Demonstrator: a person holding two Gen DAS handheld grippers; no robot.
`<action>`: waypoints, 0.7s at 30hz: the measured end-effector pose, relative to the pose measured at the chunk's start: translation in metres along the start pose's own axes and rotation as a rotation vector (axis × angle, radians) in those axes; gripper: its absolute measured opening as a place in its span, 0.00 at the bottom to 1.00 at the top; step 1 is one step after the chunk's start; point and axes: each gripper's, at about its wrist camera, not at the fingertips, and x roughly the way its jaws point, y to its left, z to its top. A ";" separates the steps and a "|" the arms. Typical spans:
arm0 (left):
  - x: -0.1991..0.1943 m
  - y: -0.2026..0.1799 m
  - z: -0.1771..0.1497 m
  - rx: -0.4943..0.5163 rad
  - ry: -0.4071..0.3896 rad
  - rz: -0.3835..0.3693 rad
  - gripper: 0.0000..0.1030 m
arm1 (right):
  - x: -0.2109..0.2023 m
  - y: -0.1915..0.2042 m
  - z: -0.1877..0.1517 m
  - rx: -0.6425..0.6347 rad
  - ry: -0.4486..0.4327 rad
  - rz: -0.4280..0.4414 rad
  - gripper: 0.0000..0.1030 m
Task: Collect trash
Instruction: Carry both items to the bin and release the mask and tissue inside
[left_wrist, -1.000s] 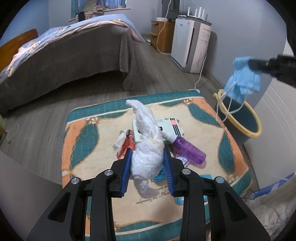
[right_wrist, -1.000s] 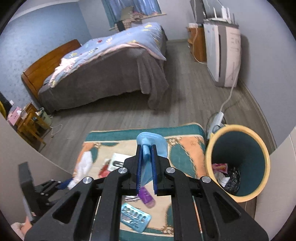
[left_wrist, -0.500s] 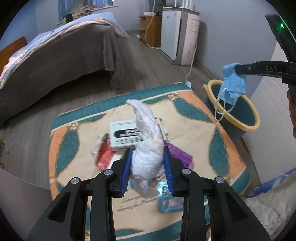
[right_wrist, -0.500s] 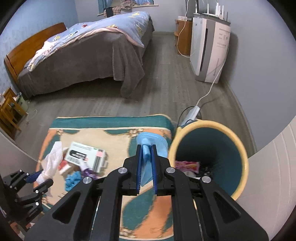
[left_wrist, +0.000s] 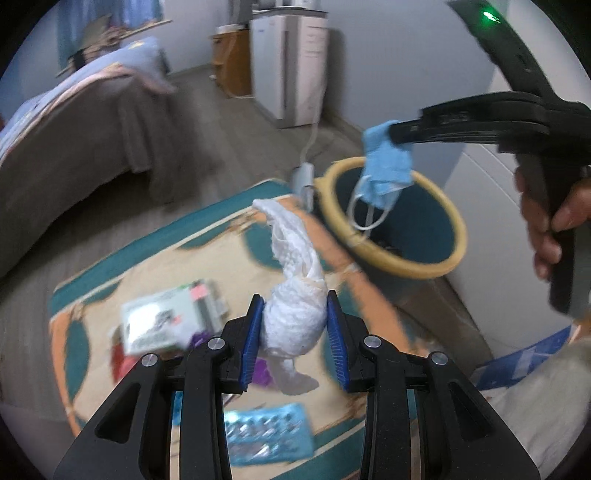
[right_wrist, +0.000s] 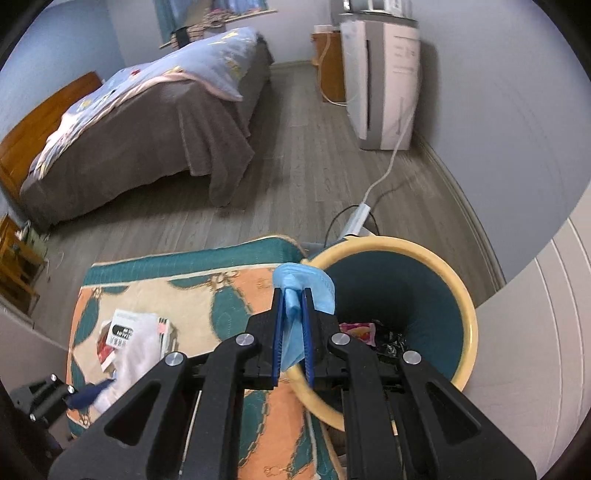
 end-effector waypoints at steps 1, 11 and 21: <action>0.005 -0.009 0.009 0.010 0.003 -0.023 0.34 | 0.001 -0.005 0.001 0.013 0.000 -0.005 0.09; 0.057 -0.048 0.054 0.033 0.068 -0.092 0.34 | 0.022 -0.072 -0.003 0.150 0.035 -0.113 0.09; 0.098 -0.082 0.084 0.103 0.091 -0.089 0.37 | 0.049 -0.140 -0.019 0.336 0.113 -0.109 0.09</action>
